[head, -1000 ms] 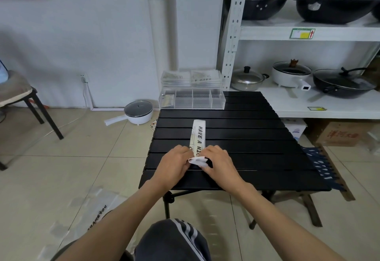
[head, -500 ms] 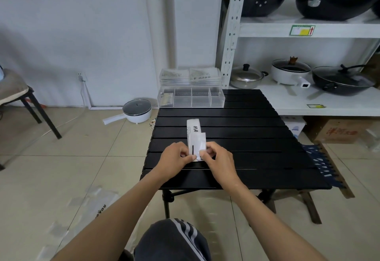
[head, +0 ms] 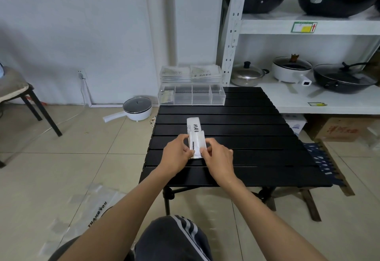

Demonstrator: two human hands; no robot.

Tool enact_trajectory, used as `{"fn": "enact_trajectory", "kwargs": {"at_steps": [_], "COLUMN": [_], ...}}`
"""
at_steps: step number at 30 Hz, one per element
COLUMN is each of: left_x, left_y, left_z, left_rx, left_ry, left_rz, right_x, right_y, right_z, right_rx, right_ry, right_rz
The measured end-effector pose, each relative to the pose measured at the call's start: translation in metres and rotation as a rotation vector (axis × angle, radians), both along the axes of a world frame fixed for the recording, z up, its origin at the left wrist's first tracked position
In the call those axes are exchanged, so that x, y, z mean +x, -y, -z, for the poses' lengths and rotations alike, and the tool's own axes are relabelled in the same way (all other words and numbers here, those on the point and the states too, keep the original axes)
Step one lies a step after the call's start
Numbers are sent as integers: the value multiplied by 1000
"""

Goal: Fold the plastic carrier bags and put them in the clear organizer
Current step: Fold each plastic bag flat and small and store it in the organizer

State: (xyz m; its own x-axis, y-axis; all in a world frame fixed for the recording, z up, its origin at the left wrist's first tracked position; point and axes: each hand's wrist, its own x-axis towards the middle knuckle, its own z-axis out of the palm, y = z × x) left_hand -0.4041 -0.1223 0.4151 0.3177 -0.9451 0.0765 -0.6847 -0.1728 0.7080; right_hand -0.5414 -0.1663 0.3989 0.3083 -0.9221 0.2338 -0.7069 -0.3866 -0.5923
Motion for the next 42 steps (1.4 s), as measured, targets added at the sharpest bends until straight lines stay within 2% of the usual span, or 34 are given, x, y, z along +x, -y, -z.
{"fn": "enact_trajectory", "kwargs": {"at_steps": [5, 11, 14, 17, 20, 24, 29, 32, 35, 39, 42], "left_x": [0, -3, 0, 1, 6, 17, 21, 22, 20, 14, 9], "left_y": [3, 1, 2, 1, -5, -6, 4, 5, 3, 1, 7], "left_z": [2, 6, 5, 3, 3, 1, -1, -6, -10, -11, -4], "left_rx": [-31, -94, -65, -49, -52, 51, 54, 62, 20, -47, -80], "left_ry": [82, 378, 514, 507, 483, 457, 516, 428, 311, 147, -25], "left_rz": [-10, 109, 172, 233, 281, 373, 348, 315, 293, 276, 236], "right_x": [2, 0, -1, -5, -14, -24, -29, -33, -35, -28, -20], "right_y": [-3, -3, -4, 4, 14, 21, 28, 32, 34, 32, 33], "right_z": [3, 4, 5, 5, 5, 3, -12, -18, -12, -4, -2], "right_rx": [-63, -63, -215, -296, -194, -123, -68, -16, -37, -4, 65], "right_ry": [-54, -37, -139, -268, -420, -433, -450, -395, -248, 15, 48], "right_rz": [7, 3, -14, -144, -244, -296, -349, -396, -406, -320, -254]}}
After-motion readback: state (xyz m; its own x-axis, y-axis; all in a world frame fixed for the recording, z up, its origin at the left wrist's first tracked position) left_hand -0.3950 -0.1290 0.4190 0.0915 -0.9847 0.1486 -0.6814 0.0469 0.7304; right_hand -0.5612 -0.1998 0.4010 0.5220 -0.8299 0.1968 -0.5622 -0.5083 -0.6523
